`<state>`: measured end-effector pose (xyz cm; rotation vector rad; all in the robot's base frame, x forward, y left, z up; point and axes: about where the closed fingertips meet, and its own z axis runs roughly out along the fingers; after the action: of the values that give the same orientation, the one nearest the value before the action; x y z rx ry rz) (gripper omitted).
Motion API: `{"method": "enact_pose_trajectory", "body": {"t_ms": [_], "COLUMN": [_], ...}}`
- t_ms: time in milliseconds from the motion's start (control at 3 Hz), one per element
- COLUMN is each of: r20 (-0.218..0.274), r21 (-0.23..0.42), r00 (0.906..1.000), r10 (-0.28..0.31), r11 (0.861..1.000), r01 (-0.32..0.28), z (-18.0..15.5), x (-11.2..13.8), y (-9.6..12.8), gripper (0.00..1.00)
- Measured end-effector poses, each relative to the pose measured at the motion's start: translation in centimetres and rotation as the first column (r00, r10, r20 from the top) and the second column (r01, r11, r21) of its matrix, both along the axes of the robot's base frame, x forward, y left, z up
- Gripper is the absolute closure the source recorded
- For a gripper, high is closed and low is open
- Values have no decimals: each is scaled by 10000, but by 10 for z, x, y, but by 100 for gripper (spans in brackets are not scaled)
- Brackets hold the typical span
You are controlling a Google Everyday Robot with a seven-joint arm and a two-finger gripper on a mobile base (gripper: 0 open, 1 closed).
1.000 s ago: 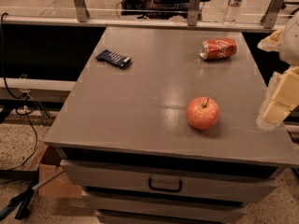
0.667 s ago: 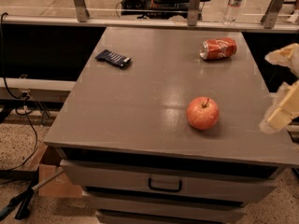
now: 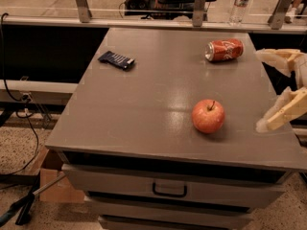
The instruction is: Move apple near rxbar blueberry
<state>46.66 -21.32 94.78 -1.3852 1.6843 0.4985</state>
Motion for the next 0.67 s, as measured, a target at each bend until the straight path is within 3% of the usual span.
{"method": "enact_pose_trajectory", "body": {"t_ms": [667], "r20": [-84], "r21": [148], "r00": [9999], "r10": [98], "r11": [9998], "r01": [-97], "z": [-18], "x": [5], "y": [5], "gripper": [0]}}
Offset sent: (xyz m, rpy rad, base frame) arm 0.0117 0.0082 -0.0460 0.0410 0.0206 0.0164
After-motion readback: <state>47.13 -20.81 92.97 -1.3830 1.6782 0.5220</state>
